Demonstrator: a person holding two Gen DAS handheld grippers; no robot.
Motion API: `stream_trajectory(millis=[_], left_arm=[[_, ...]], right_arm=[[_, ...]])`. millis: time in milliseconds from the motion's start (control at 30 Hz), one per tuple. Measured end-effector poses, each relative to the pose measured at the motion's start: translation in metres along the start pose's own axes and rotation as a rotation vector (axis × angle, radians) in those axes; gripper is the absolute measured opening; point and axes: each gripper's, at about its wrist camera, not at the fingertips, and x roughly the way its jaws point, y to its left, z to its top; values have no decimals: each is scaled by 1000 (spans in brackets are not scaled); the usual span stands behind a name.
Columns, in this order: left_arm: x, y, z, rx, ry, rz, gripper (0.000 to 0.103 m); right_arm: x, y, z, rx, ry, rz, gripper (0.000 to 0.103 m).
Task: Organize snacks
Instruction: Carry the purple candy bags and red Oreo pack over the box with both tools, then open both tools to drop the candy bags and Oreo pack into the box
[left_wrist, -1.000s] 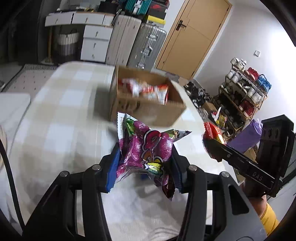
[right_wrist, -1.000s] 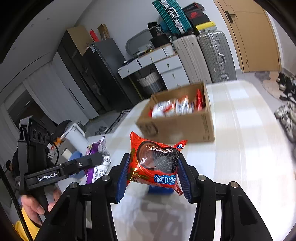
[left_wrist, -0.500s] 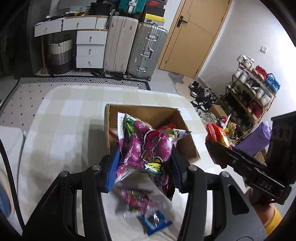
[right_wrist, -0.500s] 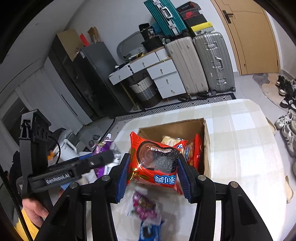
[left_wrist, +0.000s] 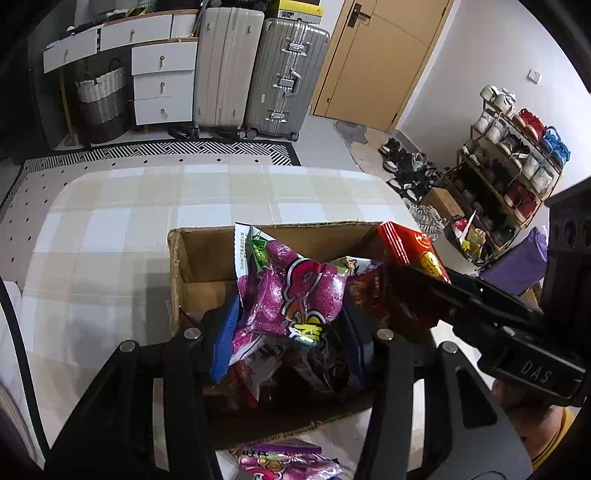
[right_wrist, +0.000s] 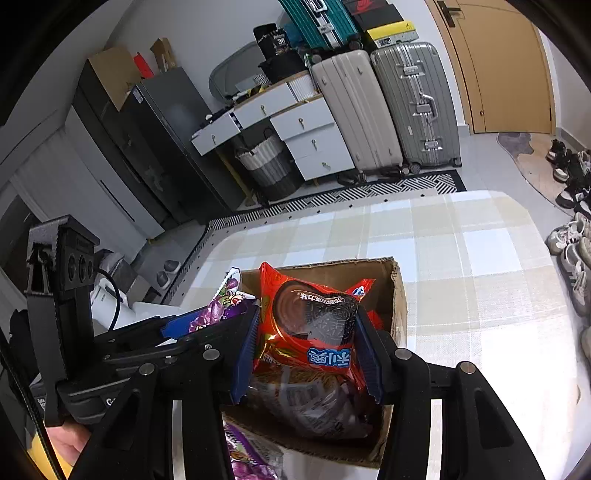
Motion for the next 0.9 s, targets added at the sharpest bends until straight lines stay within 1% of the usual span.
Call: stream_trajectory(millis=[167,300,367,433,600,633,667,800,900], left_arm=[[23,4,1,-5,7,-10,48],[31,10,-13,-1,-3,-18,49],[38,16,-18,-19,9,-31,49],[42,18,-21,-11,13,-36,49],[47,15,-27,33,33,-13,50],[48,16,-30,36,35,-17,53],[50,17,-31,39,39,-6,58],[45,8,-39,101,22,22,59],[41,2,-41,115,23,40,60]], right_arm=[[11,-5,2,-4,14,0,49],[20,-7,1,-6,30,2,49],[23,-6,0,-9,40,2,49],[25,-5,0,-12,45,4,49],[30,-3,-1,-12,56,2,49],[30,-4,-1,-6,58,5,49],[31,-5,-2,6,60,5,49],[30,-7,-3,21,62,-4,49],[30,-8,-4,22,68,-12,49]])
